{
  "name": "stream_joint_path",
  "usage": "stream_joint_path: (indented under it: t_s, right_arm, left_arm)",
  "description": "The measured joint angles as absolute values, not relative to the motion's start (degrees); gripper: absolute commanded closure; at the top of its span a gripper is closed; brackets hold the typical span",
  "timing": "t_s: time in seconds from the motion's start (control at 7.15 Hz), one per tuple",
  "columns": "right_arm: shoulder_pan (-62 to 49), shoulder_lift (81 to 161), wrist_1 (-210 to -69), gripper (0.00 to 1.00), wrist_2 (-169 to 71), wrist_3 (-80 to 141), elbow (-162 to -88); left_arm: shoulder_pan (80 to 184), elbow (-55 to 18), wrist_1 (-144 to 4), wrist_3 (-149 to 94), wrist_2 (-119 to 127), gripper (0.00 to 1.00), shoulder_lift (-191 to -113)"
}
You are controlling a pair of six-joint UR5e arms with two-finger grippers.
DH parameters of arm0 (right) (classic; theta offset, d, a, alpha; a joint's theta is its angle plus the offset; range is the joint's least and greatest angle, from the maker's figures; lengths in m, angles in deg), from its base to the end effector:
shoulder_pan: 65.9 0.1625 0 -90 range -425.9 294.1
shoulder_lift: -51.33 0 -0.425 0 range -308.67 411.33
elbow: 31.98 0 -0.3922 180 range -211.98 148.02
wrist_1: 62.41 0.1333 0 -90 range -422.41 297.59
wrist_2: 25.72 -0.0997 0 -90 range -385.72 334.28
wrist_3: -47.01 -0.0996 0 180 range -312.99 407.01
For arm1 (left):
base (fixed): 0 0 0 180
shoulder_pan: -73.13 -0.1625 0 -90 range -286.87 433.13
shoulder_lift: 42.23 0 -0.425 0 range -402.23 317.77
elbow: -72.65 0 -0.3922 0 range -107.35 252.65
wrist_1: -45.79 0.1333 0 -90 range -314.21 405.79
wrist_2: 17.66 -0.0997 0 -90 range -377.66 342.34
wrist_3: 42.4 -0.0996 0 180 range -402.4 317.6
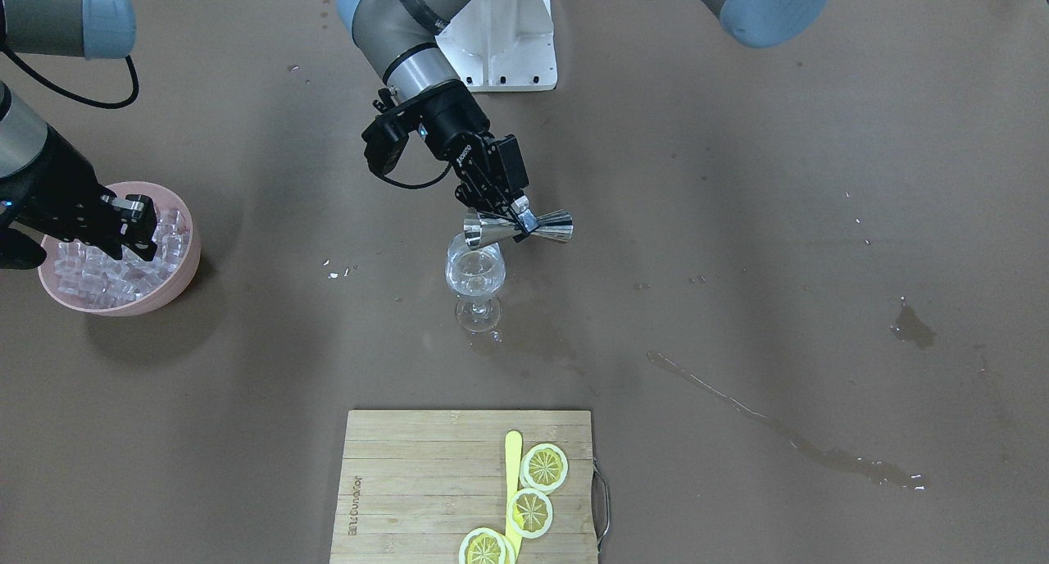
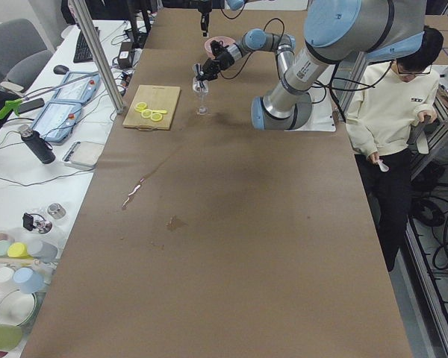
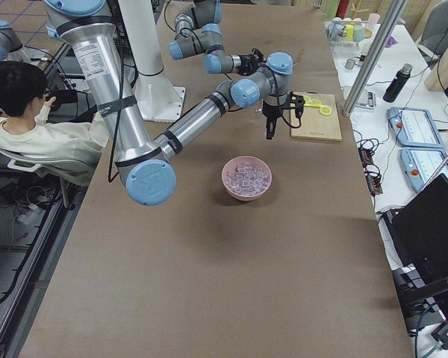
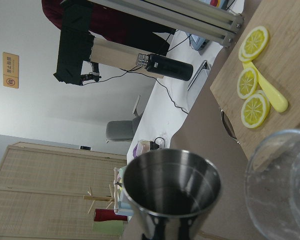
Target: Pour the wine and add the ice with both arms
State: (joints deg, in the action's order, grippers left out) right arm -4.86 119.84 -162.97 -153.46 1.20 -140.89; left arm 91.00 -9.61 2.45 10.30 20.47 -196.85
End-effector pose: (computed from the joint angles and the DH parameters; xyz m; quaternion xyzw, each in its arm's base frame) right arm -0.2176 -0.5425 0.3225 0.0038 -0.3962 0.0516 0.9167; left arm 0.6082 -0.4185 0.0590 0.4232 -0.1307 0.1128 0.8894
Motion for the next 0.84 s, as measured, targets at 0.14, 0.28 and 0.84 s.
stream_joint_path:
  t_s: [0.14, 0.28, 0.84]
  right_arm:
    - [-5.1, 118.1, -165.0, 0.73, -153.5, 0.4, -141.1]
    - [-5.4, 116.7, -166.4, 0.73, -153.5, -0.8, -141.3]
    - [-7.5, 113.2, -167.5, 0.73, -153.4, -6.7, -141.5]
  left_arm:
    - [91.1, -13.4, 0.9, 10.3, 21.0, 1.0, -195.8]
    - [91.5, -19.7, 0.2, 9.5, 22.2, 1.0, -193.2]
    - [101.2, -34.0, -14.6, 3.6, 34.8, 1.0, -180.5]
